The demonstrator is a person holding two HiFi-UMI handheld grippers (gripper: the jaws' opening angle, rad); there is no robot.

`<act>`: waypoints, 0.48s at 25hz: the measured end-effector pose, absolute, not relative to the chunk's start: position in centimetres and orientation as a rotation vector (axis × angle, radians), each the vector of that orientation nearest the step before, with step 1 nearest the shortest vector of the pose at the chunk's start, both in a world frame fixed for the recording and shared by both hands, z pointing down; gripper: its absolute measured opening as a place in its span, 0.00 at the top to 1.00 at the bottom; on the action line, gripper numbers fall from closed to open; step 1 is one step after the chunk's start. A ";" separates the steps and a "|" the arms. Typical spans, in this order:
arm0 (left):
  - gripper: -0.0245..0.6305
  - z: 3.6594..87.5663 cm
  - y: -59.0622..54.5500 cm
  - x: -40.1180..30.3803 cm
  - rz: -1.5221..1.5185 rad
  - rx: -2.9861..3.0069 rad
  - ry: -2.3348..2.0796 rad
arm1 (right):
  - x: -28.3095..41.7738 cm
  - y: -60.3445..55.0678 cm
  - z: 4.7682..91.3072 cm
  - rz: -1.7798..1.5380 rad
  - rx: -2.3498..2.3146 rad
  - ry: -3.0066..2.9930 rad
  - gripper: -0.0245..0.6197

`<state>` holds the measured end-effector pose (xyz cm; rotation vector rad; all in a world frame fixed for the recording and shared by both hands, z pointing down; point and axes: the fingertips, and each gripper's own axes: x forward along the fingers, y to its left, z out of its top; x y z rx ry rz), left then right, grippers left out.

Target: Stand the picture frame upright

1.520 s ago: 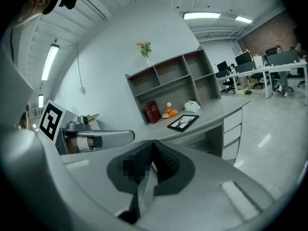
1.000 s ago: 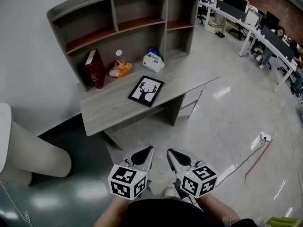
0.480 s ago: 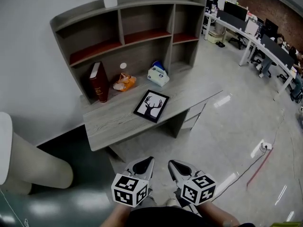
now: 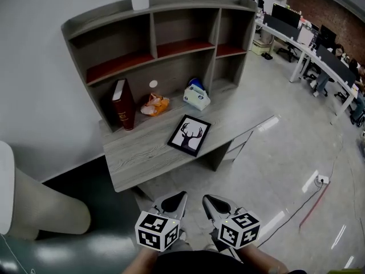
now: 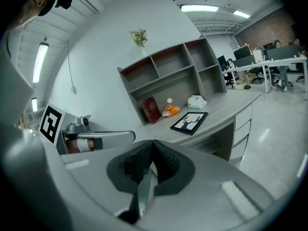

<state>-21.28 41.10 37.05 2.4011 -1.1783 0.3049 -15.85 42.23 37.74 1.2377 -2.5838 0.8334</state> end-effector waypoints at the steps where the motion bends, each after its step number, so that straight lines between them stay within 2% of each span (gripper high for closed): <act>1: 0.97 37.1 40.8 -21.6 0.305 2.402 -1.176 | -16.2 41.9 37.8 0.834 1.239 -2.583 0.97; 12: 0.97 37.8 39.0 -25.9 0.360 2.424 -1.150 | -19.9 39.8 38.5 0.848 1.282 -2.549 0.97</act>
